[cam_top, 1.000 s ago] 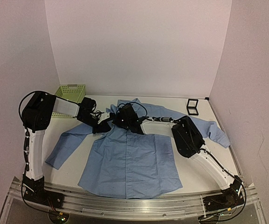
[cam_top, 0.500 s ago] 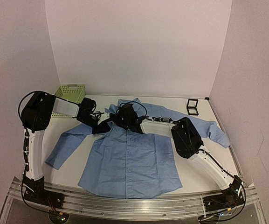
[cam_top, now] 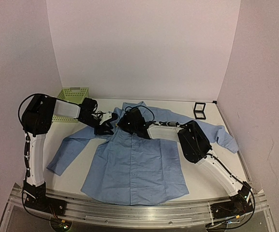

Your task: Pin the brooch onto the clothing

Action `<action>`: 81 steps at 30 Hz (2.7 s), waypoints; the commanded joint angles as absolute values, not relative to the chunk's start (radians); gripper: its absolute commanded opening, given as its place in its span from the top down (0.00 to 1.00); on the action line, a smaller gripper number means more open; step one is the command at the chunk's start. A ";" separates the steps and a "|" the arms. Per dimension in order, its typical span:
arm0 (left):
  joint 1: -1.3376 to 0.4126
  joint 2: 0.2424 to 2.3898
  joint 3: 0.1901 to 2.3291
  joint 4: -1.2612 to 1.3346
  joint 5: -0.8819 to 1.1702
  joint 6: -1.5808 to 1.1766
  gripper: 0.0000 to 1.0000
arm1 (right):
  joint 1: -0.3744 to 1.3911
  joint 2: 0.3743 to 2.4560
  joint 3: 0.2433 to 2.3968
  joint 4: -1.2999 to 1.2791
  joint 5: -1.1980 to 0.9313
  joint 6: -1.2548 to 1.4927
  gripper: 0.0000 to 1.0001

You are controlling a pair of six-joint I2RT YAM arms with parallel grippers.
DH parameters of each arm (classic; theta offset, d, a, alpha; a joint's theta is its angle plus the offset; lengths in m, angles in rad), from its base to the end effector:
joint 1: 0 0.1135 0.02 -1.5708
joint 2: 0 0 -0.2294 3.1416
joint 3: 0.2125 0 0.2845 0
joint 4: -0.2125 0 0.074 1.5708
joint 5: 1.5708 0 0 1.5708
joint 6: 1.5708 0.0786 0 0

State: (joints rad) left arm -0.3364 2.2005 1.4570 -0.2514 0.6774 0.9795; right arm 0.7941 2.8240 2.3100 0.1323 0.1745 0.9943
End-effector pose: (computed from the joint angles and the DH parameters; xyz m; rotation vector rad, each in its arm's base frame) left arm 0.4312 -0.2030 0.0414 1.6221 1.7001 -0.5624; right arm 0.4654 0.4541 0.0443 0.3306 2.0595 0.9837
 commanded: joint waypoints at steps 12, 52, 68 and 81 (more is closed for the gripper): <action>-0.373 2.226 1.380 0.123 0.515 1.236 0.71 | 0.784 2.841 2.237 0.003 0.151 0.974 1.00; -0.380 2.238 1.370 0.131 0.556 1.370 0.91 | 0.780 2.849 2.240 0.027 0.147 0.991 1.00; -0.382 2.211 1.325 0.164 0.621 1.374 1.00 | 0.781 2.869 2.272 0.026 0.181 1.032 1.00; -0.375 2.219 1.307 0.138 0.589 1.402 1.00 | 0.764 2.830 2.257 0.066 0.150 1.082 1.00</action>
State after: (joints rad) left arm -0.3701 2.2269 1.3235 0.1942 0.5549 1.3985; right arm 0.7853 2.8258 2.3034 0.1566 0.1459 1.0707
